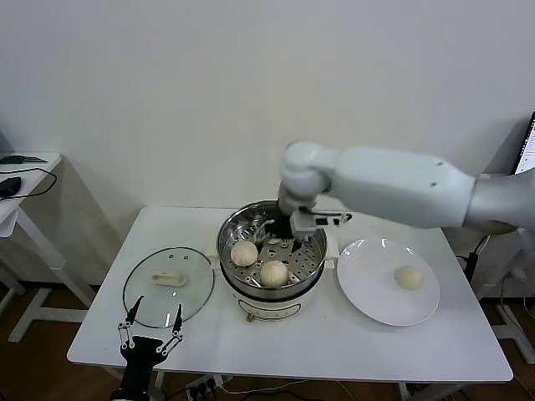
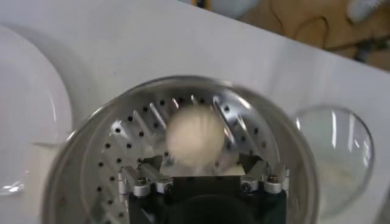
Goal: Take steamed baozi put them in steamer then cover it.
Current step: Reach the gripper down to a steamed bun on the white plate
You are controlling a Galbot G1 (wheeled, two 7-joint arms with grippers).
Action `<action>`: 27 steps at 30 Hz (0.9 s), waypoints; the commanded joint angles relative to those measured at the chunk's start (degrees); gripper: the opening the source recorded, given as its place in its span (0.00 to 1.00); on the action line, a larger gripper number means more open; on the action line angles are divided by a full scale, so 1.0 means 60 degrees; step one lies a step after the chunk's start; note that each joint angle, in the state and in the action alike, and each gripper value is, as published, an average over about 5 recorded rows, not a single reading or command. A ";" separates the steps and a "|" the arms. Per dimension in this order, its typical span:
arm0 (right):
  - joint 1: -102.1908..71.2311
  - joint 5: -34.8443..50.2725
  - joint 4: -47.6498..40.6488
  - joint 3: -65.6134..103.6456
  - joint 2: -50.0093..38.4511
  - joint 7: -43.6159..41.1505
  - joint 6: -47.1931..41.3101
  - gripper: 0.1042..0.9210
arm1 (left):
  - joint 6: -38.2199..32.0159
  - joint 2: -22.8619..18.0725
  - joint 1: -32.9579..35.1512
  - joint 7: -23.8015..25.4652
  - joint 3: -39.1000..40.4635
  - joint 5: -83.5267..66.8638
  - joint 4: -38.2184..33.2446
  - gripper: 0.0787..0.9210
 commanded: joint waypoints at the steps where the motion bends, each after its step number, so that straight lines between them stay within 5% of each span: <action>1: 0.0795 0.4032 -0.1457 0.0083 -0.2982 -0.0975 -0.4690 0.88 | -0.0011 0.0020 0.0023 0.0014 0.0031 0.0033 0.0019 0.88; 7: -0.0354 0.3700 -0.2806 -0.0206 -0.3960 -0.1272 -0.5990 0.88 | -0.0019 0.0012 0.0025 0.0017 0.0088 0.0108 0.0079 0.88; 27: -0.4727 0.1331 -0.6007 0.2353 -0.2791 -0.0407 -0.5299 0.88 | -0.0208 -0.0173 0.0188 0.0136 -0.0097 0.0202 0.0387 0.88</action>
